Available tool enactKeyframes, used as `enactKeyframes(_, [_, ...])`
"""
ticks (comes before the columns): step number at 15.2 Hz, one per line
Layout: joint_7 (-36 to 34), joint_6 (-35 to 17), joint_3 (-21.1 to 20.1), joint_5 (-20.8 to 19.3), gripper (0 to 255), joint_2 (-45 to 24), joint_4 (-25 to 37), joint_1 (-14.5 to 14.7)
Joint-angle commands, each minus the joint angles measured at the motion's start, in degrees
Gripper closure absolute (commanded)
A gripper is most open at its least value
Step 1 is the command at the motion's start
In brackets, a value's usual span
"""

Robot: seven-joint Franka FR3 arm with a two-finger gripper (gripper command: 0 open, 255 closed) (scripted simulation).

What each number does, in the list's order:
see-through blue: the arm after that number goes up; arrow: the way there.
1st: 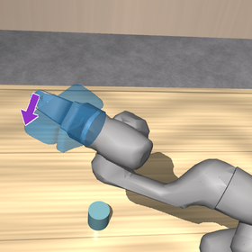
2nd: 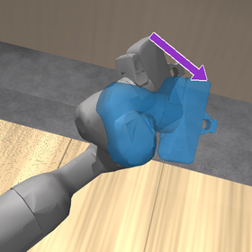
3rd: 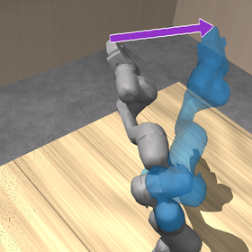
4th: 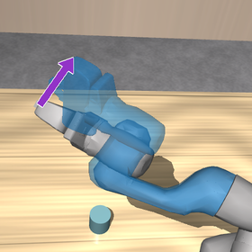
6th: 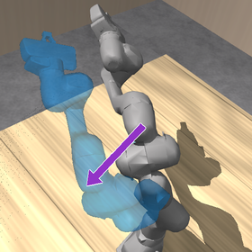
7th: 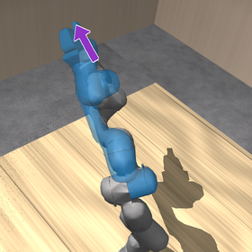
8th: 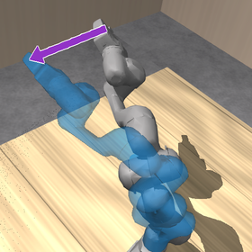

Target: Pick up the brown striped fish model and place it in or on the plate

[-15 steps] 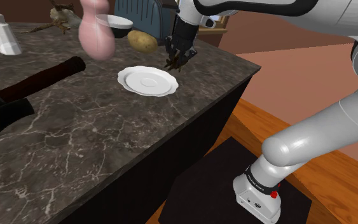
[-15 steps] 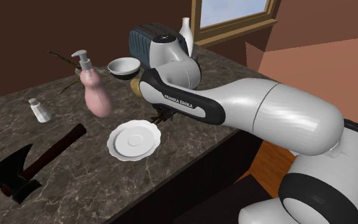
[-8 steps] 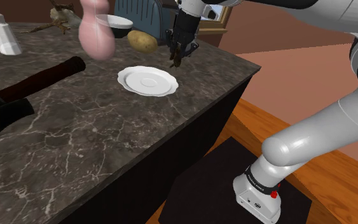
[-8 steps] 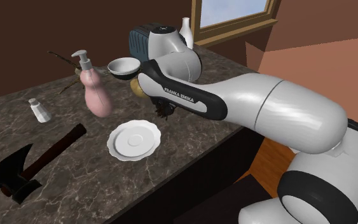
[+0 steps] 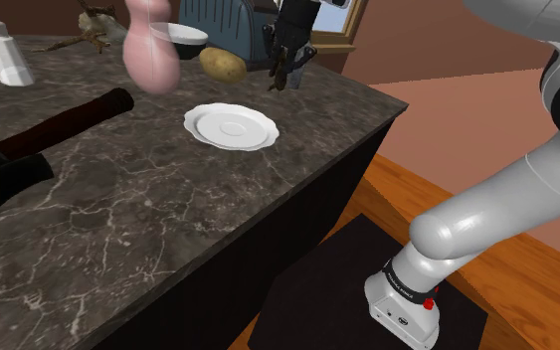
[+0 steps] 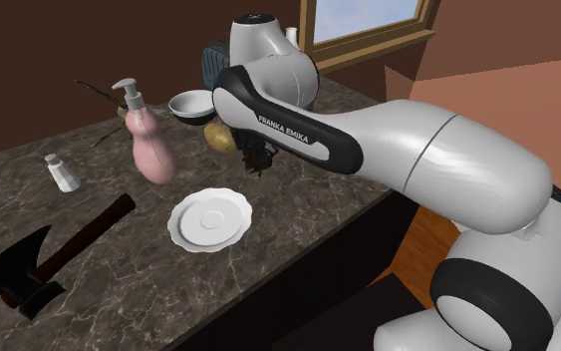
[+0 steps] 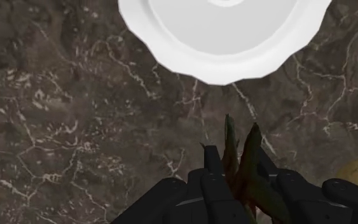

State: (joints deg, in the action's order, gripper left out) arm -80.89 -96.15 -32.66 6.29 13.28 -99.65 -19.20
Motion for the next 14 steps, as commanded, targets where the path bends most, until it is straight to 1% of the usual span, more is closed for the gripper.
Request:
enactKeyframes(1, [-0.12, 1.71, 0.0, -0.24, 255, -0.42, 2.07, -0.09])
enactKeyframes(3, [-0.3, 2.84, -0.08, -0.48, 255, -0.87, 3.59, -0.14])
enactKeyframes(4, [-1.74, 2.88, -1.04, -0.55, 255, -0.96, 3.8, 0.34])
enactKeyframes(9, [-9.48, 3.19, -6.36, -1.7, 255, -2.65, 5.89, 2.63])
enactKeyframes(14, [-18.35, 3.83, -12.6, -4.9, 255, -6.79, 9.83, 5.16])
